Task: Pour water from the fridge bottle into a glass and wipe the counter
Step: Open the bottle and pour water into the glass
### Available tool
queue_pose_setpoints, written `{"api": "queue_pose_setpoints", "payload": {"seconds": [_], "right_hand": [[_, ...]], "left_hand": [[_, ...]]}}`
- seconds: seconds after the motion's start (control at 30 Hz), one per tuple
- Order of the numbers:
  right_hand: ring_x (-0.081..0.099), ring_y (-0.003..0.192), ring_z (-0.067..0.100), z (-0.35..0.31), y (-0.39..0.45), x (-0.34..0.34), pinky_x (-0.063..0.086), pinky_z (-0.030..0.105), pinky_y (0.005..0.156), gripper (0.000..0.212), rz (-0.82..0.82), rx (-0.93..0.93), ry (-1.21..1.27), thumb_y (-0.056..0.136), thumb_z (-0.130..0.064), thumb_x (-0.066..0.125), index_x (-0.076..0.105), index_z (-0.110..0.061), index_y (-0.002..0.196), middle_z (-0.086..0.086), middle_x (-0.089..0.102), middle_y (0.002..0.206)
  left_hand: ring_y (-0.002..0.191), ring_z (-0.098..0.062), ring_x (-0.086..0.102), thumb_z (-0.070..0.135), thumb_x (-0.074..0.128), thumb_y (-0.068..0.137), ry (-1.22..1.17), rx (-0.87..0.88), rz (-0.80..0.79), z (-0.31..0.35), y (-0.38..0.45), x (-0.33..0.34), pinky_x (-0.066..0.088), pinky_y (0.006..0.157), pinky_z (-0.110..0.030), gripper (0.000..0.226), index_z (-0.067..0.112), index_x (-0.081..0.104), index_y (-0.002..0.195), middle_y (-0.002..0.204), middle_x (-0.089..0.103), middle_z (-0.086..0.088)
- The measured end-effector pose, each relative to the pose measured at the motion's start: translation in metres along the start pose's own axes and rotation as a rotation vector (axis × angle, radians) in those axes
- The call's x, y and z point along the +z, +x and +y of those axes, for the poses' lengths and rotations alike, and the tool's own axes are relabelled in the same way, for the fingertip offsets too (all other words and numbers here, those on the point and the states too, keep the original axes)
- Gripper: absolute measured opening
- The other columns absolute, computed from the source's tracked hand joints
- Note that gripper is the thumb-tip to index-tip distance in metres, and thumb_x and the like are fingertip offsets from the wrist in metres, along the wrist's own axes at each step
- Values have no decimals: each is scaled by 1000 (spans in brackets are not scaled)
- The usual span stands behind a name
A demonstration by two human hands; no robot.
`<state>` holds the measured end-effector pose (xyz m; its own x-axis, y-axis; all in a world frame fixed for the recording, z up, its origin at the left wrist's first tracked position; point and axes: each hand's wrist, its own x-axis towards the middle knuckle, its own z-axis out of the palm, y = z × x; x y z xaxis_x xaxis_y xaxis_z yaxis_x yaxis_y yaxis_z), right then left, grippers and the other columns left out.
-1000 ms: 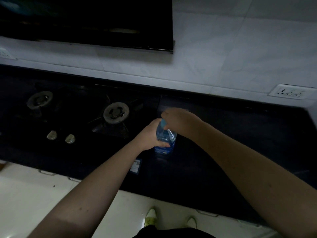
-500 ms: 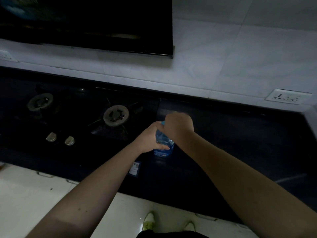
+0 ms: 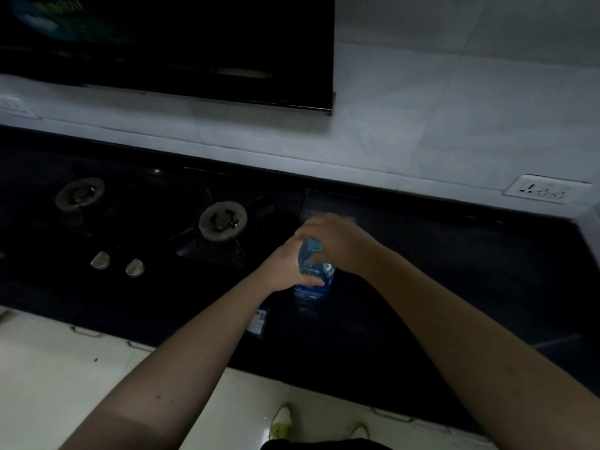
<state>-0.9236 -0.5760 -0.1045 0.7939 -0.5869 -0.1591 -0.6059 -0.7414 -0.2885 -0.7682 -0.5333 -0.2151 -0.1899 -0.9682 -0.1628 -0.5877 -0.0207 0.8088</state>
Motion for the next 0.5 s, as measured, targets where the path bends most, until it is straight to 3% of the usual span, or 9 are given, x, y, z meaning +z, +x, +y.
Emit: {"api": "queue_pose_setpoints", "payload": {"seconds": [0.07,0.13,0.2,0.27,0.37,0.5], "right_hand": [[43,126,25,-2,-1,5,37,42,104,68,42,41,54,81,-38,73,46,-22,141,2,47,140],[44,127,26,-4,-4,9,37,40,104,73,127,128,49,85,-51,65,38,-21,145,5,44,142],[53,115,27,-7,-6,11,43,38,91,68,200,265,-2,89,-62,50,43,-17,139,8,52,127],[60,98,27,-9,-5,13,46,35,75,64,211,369,-44,89,-68,40,52,-12,119,8,60,108],[61,89,25,-10,-2,12,41,31,66,52,177,358,-35,93,-60,45,56,-11,104,8,62,99],[58,99,26,-11,-2,3,47,35,77,35,125,219,-109,93,-43,55,58,-12,110,8,58,108]], "left_hand": [[119,-7,52,40,92,61,-27,-10,11,-1,-1,0,45,104,-33,102,28,34,144,134,49,8],[120,-6,52,39,93,61,-48,-4,21,-2,-2,0,45,104,-32,98,31,37,142,134,49,9],[119,-4,51,36,93,61,-35,13,19,-1,-1,1,45,105,-32,87,33,45,134,133,48,9],[116,-1,51,38,93,61,-15,17,17,0,0,1,45,105,-32,80,31,50,129,132,47,10],[117,0,50,39,93,60,-28,9,22,-2,0,1,44,106,-30,82,33,50,129,133,47,12],[114,-3,54,38,93,60,-50,-9,26,1,-2,0,46,102,-30,93,32,40,136,128,53,9]]}}
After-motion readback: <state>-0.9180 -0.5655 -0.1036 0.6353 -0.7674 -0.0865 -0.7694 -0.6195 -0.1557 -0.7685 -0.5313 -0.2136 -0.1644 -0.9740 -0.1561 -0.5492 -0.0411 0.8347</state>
